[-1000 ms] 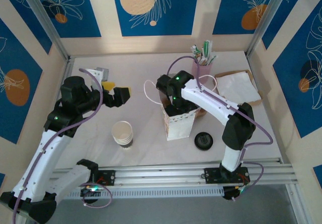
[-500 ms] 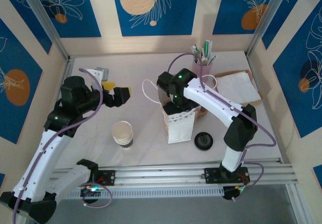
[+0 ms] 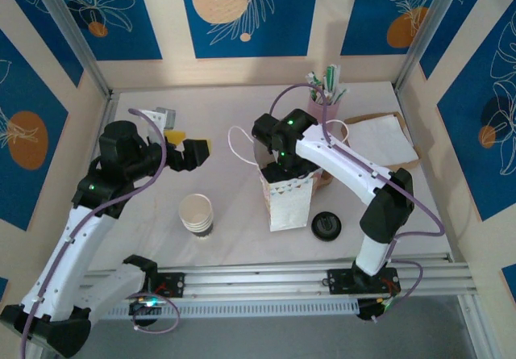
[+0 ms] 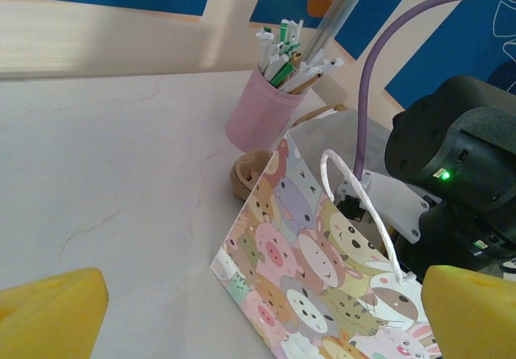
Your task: Pack the takeout coffee
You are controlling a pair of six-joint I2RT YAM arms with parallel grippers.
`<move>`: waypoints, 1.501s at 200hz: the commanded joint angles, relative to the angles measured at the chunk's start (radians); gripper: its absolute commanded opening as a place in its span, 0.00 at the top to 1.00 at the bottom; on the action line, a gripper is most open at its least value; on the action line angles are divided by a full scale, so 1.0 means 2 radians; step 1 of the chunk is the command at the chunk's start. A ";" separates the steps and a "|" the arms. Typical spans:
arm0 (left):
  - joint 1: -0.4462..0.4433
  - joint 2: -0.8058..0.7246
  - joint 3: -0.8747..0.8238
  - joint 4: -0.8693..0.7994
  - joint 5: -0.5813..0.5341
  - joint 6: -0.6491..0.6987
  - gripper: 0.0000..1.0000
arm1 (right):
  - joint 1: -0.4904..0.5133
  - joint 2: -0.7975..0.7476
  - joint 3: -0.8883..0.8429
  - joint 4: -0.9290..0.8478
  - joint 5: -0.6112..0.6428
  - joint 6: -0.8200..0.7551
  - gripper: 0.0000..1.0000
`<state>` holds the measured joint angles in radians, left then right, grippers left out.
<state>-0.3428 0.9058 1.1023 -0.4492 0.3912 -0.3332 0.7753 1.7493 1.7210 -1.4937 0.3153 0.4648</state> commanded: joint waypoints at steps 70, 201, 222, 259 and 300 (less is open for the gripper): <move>-0.005 -0.003 0.002 0.008 0.009 -0.001 0.00 | 0.000 -0.032 0.029 -0.022 0.007 0.011 0.00; -0.005 -0.003 0.000 0.009 0.009 -0.002 0.00 | 0.011 -0.043 0.054 -0.037 0.020 0.018 0.00; -0.005 -0.004 0.001 0.010 0.010 -0.002 0.00 | 0.013 -0.047 0.059 -0.039 0.023 0.019 0.00; -0.005 -0.004 0.003 0.010 0.010 -0.003 0.00 | 0.016 -0.053 0.064 -0.039 0.024 0.020 0.01; -0.005 -0.006 0.005 0.008 0.011 -0.004 0.00 | 0.019 -0.058 0.071 -0.038 0.026 0.020 0.02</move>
<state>-0.3428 0.9054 1.1023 -0.4492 0.3912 -0.3336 0.8047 1.6699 1.8313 -1.5421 0.3573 0.4854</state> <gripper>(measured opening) 0.999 0.987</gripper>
